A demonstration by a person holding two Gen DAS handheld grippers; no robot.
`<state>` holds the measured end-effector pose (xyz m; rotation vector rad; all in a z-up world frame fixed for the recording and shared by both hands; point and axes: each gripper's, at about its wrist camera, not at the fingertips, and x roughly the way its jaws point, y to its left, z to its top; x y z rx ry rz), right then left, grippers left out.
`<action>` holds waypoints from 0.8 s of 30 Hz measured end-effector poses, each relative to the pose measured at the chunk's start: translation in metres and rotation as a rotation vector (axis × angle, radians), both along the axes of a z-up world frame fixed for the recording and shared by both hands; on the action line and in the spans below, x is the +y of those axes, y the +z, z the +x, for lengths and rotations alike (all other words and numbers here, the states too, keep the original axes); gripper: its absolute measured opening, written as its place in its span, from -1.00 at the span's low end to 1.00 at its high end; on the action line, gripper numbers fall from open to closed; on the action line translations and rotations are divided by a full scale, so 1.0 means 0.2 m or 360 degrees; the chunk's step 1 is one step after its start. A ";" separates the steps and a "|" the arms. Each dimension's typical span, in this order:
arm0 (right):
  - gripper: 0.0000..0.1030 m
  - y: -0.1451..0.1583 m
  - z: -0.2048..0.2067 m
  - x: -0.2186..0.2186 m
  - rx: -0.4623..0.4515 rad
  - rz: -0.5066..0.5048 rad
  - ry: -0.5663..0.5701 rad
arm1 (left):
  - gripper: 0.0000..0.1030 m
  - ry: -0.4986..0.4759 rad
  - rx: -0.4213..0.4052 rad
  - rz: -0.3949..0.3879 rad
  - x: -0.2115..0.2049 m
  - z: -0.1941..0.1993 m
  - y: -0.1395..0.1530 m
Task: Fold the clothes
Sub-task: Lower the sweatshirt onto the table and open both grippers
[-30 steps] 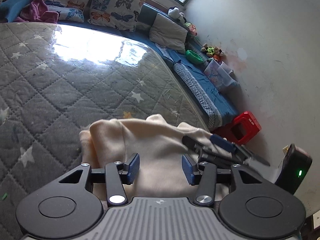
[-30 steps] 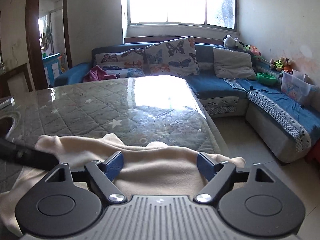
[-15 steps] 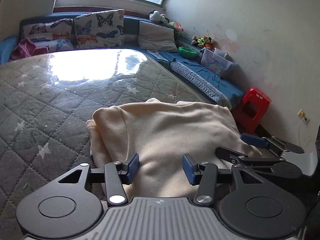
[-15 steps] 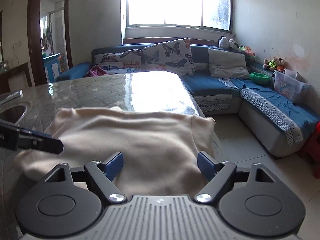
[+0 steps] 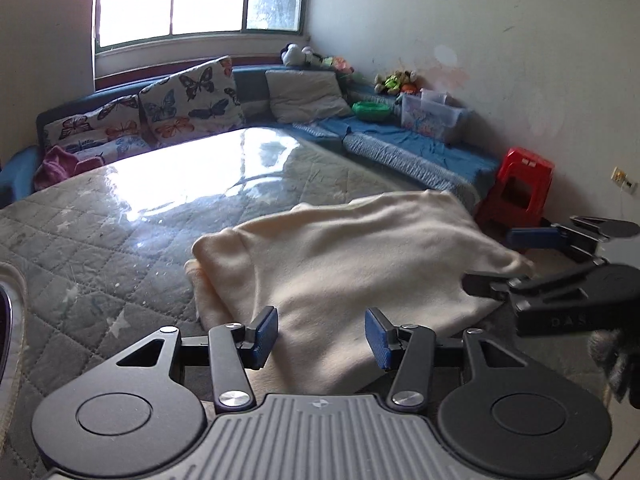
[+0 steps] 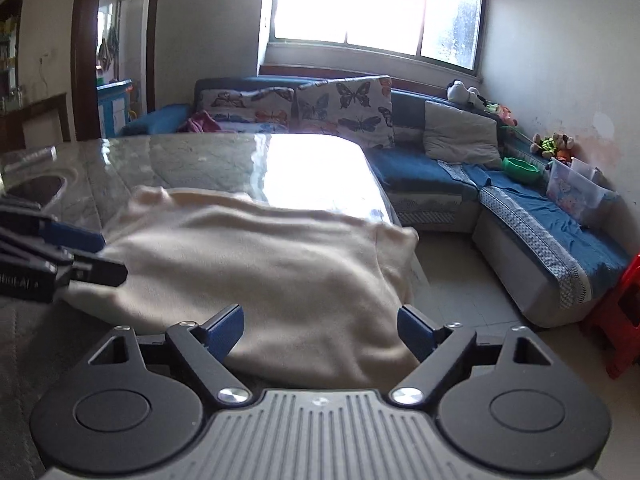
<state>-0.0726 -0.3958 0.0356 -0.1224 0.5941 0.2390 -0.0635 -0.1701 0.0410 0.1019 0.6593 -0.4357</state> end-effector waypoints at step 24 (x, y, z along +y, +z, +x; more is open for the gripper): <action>-0.08 -0.07 0.71 0.27 0.0360 0.0115 0.0071 | -0.04 -0.0436 0.0021 -0.0042 -0.26 0.05 -0.12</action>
